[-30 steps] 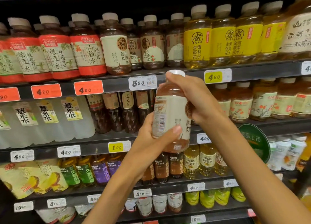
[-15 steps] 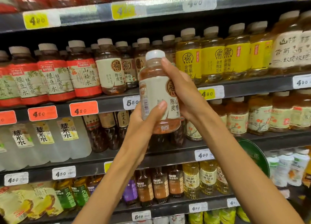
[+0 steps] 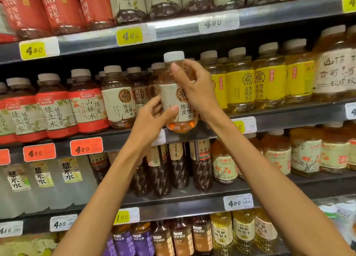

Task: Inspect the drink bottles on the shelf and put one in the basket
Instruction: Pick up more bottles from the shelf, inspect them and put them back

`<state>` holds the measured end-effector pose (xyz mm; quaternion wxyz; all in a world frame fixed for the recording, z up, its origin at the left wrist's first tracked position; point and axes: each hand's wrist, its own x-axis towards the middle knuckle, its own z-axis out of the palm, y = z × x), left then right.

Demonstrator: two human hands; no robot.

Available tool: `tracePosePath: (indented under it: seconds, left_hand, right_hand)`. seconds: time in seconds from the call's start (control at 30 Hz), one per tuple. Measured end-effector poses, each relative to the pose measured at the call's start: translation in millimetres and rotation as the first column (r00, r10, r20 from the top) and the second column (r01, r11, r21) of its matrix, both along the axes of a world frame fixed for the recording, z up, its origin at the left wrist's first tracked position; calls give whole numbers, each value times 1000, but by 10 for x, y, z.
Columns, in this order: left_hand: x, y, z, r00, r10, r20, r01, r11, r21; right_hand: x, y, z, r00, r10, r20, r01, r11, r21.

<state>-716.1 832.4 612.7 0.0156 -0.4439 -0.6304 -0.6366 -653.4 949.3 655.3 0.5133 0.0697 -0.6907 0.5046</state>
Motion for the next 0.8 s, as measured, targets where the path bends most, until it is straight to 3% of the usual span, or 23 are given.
tracePosePath:
  seconds: [0.23, 0.47, 0.67, 0.8]
  left_hand:
    - [-103, 141, 25, 994, 104, -21, -104, 995, -9]
    - [-230, 284, 55, 976, 203, -81, -208, 976, -65]
    - [-281, 378, 59, 955, 265, -133, -278, 956, -90]
    - [-268, 406, 75, 929, 311, -202, -339, 933, -118]
  right_hand:
    - [-123, 50, -121, 972, -196, -130, 211, 971, 111]
    - [-176, 115, -229, 911, -400, -100, 411, 866, 286]
    - [-207, 158, -278, 873, -482, -73, 472, 799, 373]
    - [-178, 140, -283, 887, -459, -60, 450, 825, 343]
